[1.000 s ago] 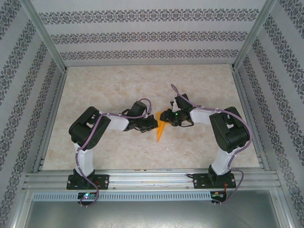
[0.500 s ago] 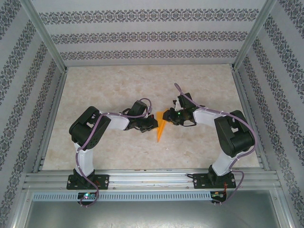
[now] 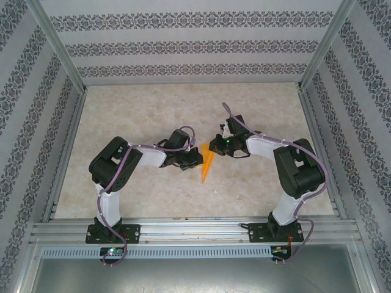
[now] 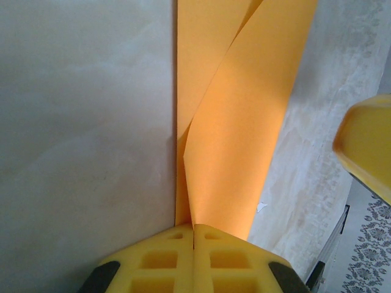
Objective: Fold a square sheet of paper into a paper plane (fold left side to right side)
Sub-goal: Fold the wing for the fifth time at the center of the table.
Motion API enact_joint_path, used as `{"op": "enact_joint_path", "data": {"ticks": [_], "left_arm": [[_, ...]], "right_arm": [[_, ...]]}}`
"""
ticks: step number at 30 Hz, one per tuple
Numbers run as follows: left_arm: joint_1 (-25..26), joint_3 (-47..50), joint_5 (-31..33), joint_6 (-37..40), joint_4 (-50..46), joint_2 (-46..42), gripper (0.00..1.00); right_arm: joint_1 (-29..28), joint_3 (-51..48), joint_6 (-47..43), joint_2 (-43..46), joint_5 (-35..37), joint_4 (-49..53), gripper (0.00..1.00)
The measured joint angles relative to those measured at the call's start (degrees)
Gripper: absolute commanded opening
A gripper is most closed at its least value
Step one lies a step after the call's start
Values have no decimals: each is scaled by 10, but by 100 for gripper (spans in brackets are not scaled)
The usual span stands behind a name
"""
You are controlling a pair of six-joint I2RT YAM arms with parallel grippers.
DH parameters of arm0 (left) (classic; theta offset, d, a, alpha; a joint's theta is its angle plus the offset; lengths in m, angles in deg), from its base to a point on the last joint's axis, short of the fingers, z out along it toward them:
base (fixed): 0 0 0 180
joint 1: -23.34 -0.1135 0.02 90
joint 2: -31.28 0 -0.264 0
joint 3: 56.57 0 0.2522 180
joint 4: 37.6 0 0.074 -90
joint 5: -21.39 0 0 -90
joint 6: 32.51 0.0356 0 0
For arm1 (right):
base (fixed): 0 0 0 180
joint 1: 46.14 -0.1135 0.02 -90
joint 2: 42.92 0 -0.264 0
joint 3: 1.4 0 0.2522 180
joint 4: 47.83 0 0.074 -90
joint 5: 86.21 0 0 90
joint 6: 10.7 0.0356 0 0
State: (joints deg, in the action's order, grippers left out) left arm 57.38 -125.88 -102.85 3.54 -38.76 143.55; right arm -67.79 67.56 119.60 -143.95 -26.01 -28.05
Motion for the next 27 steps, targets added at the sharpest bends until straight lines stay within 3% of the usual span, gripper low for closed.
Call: {"op": "enact_joint_path", "data": {"ticks": [27], "left_arm": [[-4,-7,-14,0,-8,6,0]], "right_arm": [[-7,11,-15,-31,22,45,5]]}}
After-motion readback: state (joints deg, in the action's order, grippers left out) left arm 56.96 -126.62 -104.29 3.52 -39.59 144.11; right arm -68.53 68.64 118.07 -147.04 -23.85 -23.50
